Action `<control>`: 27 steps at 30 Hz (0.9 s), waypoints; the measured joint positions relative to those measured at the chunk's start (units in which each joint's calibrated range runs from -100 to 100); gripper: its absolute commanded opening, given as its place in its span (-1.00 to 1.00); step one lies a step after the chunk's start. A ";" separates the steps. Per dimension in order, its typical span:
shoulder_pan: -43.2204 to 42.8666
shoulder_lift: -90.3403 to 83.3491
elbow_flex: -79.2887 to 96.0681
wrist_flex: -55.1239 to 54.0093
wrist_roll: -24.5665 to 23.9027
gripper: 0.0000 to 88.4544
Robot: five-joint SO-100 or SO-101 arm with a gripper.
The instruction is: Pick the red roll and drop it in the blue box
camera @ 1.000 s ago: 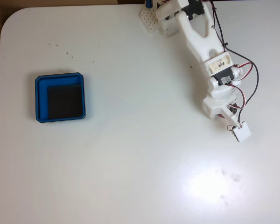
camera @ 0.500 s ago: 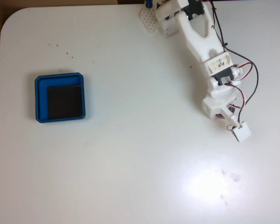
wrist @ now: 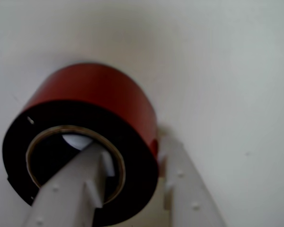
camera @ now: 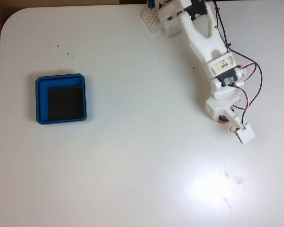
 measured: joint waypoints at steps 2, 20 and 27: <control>0.00 0.00 0.00 0.00 0.00 -0.99; 0.59 -10.25 0.00 0.00 0.00 -0.99; 9.40 -20.75 0.00 0.00 0.00 -0.99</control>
